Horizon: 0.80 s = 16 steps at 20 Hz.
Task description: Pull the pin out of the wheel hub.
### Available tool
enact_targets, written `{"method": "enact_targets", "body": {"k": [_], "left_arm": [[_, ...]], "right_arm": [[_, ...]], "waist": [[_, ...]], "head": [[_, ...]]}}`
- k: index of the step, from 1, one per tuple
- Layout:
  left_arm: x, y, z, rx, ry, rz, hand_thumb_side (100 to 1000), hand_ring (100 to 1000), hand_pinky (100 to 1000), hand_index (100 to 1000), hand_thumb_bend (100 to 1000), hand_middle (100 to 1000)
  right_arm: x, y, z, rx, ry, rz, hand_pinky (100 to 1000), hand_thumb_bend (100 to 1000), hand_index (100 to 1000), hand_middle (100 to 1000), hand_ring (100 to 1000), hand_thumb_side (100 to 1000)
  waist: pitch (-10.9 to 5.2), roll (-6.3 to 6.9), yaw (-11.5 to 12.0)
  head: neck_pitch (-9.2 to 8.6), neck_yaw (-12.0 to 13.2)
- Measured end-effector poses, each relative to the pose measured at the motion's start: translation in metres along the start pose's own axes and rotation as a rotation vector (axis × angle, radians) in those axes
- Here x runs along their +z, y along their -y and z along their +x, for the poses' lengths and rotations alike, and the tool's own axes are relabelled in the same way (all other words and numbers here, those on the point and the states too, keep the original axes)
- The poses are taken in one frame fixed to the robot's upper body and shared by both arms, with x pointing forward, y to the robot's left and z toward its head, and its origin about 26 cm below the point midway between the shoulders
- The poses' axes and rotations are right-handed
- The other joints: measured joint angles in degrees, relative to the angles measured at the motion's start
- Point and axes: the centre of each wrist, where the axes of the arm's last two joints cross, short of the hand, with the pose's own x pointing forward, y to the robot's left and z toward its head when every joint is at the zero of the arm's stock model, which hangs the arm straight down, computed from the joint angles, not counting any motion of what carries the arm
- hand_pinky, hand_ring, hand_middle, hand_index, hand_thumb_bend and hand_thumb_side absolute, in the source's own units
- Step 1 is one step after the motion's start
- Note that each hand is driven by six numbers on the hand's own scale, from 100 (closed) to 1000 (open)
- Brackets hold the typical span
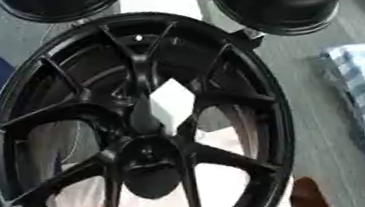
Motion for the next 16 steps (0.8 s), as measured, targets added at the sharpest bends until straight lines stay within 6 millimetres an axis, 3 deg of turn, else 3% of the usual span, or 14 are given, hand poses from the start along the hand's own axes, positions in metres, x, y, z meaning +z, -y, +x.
{"method": "enact_targets", "body": {"k": [2,4,5,6,9,11,16], "left_arm": [[0.001,0.002,0.0,0.005,-0.002,-0.002,848,575,586,687,100,532],[0.001,0.002,0.0,0.005,-0.001,-0.006,847,575,586,687,100,532],[0.001,0.003,0.0,0.005,-0.001,-0.01,847,575,586,687,100,532],[0.001,0.003,0.0,0.004,-0.002,-0.014,846,575,586,687,100,532],[0.003,0.007,-0.002,0.007,-0.007,-0.027,846,575,586,686,100,532],[0.004,0.009,-0.002,0.006,-0.008,-0.037,845,575,585,686,100,531],[0.005,0.013,-0.003,0.01,-0.011,-0.05,840,573,584,685,100,530]], "right_arm": [[0.014,-0.008,-0.024,0.011,-0.034,-0.029,749,409,898,864,913,930],[0.029,-0.011,-0.041,0.014,-0.059,-0.071,743,369,889,845,905,961],[0.037,-0.011,-0.047,0.015,-0.063,-0.094,734,343,864,815,891,860],[0.044,-0.01,-0.052,0.017,-0.061,-0.12,714,315,807,756,862,623],[0.064,-0.001,-0.06,0.028,-0.031,-0.201,678,437,721,632,805,280],[0.07,0.001,-0.053,0.008,0.013,-0.241,675,471,713,622,800,229],[0.071,-0.02,-0.007,-0.133,0.129,-0.254,678,429,717,619,794,249]], "waist": [[0.0,0.02,0.4],[-0.03,-0.02,0.8],[-0.04,-0.06,1.0],[-0.1,-0.07,1.2],[-0.92,-0.06,2.1],[-1.18,-0.03,2.5],[-1.16,0.09,3.5]], "head": [[0.0,-0.4],[0.05,-0.9],[0.11,-1.1],[0.24,-1.4],[0.73,-2.3],[0.95,-2.9],[1.26,-4.0]]}}
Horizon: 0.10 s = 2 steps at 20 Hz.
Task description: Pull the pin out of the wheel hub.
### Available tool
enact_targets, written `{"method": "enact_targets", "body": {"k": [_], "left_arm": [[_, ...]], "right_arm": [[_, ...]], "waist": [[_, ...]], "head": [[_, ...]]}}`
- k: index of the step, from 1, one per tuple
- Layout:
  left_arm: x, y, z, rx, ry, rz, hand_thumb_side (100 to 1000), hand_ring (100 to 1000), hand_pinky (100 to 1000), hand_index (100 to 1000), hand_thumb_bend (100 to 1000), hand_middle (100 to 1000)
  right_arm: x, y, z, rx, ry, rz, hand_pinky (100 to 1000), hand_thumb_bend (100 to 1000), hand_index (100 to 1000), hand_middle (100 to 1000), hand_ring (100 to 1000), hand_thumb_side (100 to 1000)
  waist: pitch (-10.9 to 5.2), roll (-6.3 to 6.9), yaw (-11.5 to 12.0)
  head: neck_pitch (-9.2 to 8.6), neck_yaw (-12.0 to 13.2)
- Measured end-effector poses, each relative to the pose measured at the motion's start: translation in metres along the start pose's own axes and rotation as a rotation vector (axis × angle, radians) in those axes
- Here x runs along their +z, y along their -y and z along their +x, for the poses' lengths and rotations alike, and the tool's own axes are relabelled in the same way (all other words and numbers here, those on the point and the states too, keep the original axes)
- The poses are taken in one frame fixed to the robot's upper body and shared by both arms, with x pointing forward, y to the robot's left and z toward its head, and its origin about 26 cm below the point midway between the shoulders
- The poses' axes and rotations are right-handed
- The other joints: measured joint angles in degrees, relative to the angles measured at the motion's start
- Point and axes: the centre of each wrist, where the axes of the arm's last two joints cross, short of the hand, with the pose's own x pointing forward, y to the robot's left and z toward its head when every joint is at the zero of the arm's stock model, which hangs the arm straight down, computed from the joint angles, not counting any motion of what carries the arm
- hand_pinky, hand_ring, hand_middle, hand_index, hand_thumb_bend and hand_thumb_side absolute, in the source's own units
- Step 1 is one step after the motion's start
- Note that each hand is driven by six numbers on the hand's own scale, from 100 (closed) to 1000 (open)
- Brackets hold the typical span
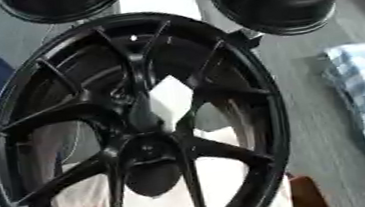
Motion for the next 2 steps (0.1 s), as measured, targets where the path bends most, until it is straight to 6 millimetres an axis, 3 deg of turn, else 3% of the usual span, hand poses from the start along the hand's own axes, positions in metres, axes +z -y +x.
{"method": "enact_targets", "body": {"k": [2], "left_arm": [[0.0005,0.0022,-0.0001,0.006,-0.001,-0.001,836,571,583,684,100,527]], "right_arm": [[0.0001,-0.0137,0.0124,-0.07,0.03,0.001,676,416,725,617,792,269]], "waist": [[0.19,0.19,0.3]], "head": [[-0.02,-0.1]]}}
